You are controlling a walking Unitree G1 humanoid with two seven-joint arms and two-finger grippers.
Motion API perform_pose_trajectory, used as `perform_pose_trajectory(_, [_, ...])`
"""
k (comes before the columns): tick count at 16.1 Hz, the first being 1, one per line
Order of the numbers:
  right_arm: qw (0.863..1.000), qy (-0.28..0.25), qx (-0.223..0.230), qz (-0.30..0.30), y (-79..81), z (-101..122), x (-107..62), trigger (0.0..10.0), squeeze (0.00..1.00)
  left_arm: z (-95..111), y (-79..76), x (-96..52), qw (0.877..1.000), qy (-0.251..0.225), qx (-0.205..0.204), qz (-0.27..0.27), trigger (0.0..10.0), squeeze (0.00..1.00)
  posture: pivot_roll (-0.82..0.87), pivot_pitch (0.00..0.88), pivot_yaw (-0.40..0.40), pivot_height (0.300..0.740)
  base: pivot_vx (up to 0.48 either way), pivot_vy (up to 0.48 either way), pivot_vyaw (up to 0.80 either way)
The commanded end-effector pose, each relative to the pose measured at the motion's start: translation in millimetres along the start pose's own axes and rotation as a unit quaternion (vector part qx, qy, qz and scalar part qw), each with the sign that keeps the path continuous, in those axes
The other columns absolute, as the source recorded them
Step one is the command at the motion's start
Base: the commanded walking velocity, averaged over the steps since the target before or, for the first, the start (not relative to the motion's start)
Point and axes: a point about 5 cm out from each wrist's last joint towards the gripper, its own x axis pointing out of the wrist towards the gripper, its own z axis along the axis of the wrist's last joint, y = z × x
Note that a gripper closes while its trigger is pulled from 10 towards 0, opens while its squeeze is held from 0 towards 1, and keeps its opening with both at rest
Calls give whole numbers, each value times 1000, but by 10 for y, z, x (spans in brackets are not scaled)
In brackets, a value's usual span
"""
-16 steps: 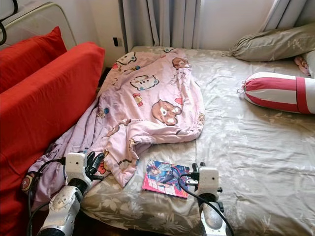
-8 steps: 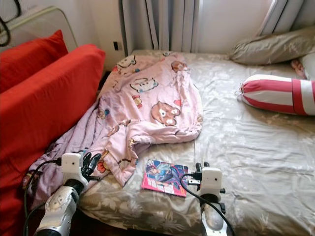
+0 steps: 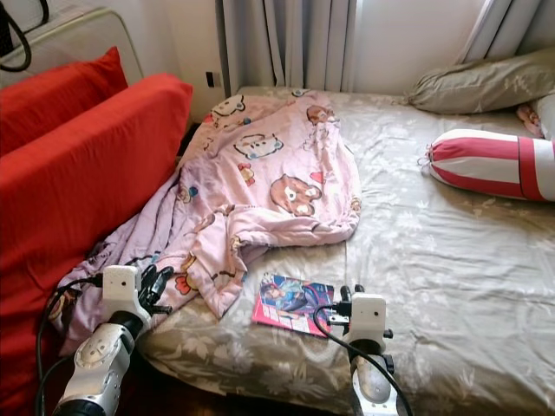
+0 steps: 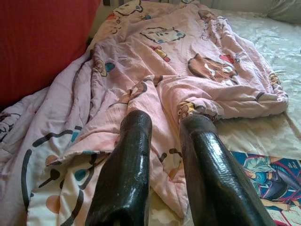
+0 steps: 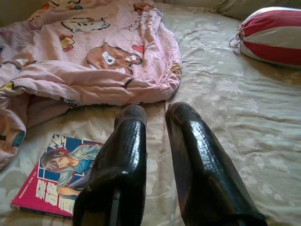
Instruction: Clean up the room
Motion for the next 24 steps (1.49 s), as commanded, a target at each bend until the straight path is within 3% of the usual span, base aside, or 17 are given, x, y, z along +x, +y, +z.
perform_pose_trajectory(1, [1000,6,4,-9,-27,-20,-9,10000,0,34,45,19,1000,1,2,4,10000,0,-11,56,-14,676,0,0,0])
perform_pose_trajectory(4, [1000,21,1,-9,-43,-42,0,10000,0,46,38,27,1000,-1,3,4,10000,0,-13,65,-14,676,0,0,0])
perform_pose_trajectory(7, [1000,23,3,-9,-30,-58,-6,10000,0,58,33,33,1000,-1,4,2,10000,0,-10,67,-12,646,0,0,0])
perform_pose_trajectory(24, [999,26,13,17,84,-84,-25,10000,0,50,11,30,1000,11,8,-15,10000,0,0,77,-9,646,0,0,0])
